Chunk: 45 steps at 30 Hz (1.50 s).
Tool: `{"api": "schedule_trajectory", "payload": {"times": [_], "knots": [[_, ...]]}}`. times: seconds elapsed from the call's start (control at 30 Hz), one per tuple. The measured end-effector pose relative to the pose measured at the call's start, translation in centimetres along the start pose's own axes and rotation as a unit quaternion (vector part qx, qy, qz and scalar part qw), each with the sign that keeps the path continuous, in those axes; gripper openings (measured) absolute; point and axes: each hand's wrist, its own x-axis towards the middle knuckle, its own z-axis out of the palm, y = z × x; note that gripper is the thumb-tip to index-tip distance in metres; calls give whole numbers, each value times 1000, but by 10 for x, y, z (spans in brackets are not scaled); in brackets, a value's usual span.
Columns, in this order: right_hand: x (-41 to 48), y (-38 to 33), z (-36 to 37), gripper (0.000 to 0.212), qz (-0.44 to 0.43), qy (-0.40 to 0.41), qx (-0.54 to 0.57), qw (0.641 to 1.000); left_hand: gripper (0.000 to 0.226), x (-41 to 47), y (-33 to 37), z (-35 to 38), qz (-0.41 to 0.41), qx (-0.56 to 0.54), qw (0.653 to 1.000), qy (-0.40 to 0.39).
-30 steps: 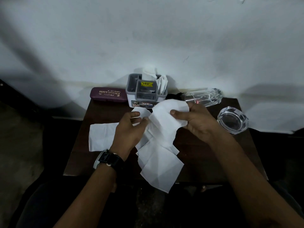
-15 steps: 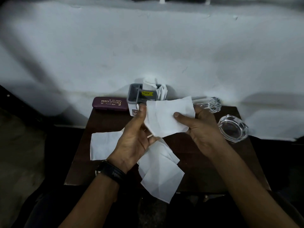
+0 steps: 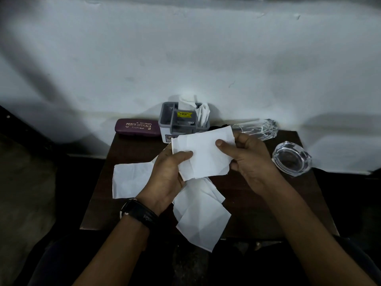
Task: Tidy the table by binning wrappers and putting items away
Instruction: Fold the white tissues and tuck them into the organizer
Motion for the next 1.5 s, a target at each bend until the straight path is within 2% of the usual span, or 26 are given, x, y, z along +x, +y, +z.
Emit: {"api": "schedule_trajectory", "payload": {"times": [0.1, 0.3, 0.5, 0.63, 0.83, 0.9, 1.1, 1.33, 1.43, 1.5], "knots": [[0, 0, -1, 33, -1, -11, 4, 1000, 42, -2, 2, 2, -10, -9, 1000, -21], [1, 2, 0, 31, -6, -25, 11, 1000, 38, -1, -3, -3, 8, 41, 999, 5], [1, 3, 1, 37, -5, -21, 21, 1000, 43, -4, 1, -1, -49, -56, 996, -46], [-3, 3, 5, 35, 37, -51, 78, 995, 46, -8, 1, 4, -11, -4, 997, -71], [-4, 13, 17, 42, 63, -26, 119, 991, 38, -8, -3, 1, 25, 62, 996, -51], [-4, 15, 18, 40, 60, -7, 115, 991, 39, -9, -2, 1, 20, 72, 996, -48], [-3, 15, 17, 32, 40, -13, 113, 993, 42, -2, -7, -6, 84, 158, 984, 14], [5, 17, 10, 56, 28, -34, 95, 994, 41, 0, -4, -11, 71, 173, 982, -33], [3, 14, 11, 54, 6, -62, 68, 996, 42, 1, -5, -12, 99, 218, 971, 12], [4, 13, 12, 46, 2, -68, 53, 996, 39, 2, -2, -12, 119, 204, 970, 61]]}}
